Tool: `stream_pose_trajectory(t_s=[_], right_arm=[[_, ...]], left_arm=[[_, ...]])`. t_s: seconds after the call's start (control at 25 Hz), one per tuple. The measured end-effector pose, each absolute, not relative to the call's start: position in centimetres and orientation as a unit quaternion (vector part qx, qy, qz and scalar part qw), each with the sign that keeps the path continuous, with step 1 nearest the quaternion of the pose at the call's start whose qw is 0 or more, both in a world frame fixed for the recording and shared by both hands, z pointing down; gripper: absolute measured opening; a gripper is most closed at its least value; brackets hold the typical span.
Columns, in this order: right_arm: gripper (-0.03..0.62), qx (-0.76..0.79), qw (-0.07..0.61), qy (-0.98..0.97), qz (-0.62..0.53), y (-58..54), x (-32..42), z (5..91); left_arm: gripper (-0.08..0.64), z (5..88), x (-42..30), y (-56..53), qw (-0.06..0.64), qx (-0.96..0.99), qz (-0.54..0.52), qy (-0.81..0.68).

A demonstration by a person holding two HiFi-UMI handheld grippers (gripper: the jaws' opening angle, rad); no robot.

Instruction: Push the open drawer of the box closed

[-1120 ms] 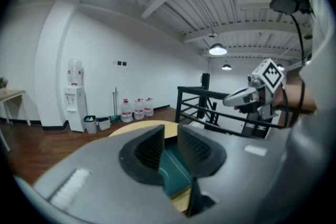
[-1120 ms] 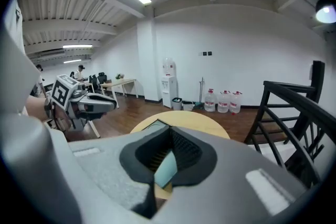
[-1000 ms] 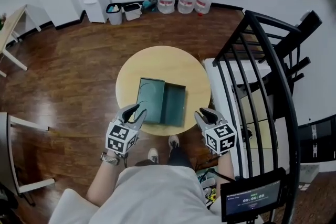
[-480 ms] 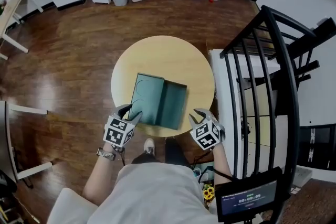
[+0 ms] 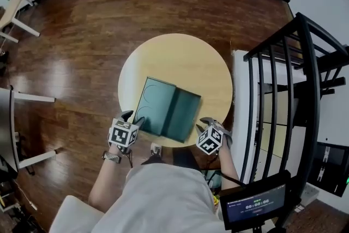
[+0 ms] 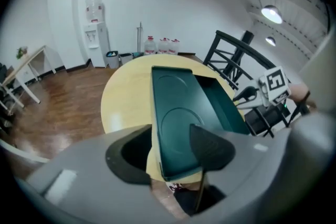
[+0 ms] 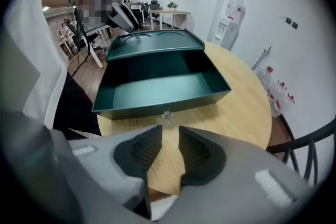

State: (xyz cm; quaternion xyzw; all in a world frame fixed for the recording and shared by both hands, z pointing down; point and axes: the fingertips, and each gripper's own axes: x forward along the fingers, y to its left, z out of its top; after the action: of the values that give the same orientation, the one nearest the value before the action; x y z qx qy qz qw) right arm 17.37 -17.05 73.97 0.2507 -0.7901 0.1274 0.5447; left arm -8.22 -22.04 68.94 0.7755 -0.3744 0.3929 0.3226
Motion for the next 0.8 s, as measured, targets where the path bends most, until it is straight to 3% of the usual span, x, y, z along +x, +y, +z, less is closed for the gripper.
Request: stream_pose_trajectory(t_s=[0.64,0.8], right_arm=[[0.104,0.177,0.548,-0.809,0.113,-17.4,14.6,75.9],[0.077,0.166,0.561,-0.808,0.074,-17.8,14.3,76.0]], left_arm=[[0.232,70.5,-8.5,-21.3,0.366,0.749,0.403,-0.378],[0.232,70.7,-8.4,-21.1,0.367,0.75,0.406,-0.372]])
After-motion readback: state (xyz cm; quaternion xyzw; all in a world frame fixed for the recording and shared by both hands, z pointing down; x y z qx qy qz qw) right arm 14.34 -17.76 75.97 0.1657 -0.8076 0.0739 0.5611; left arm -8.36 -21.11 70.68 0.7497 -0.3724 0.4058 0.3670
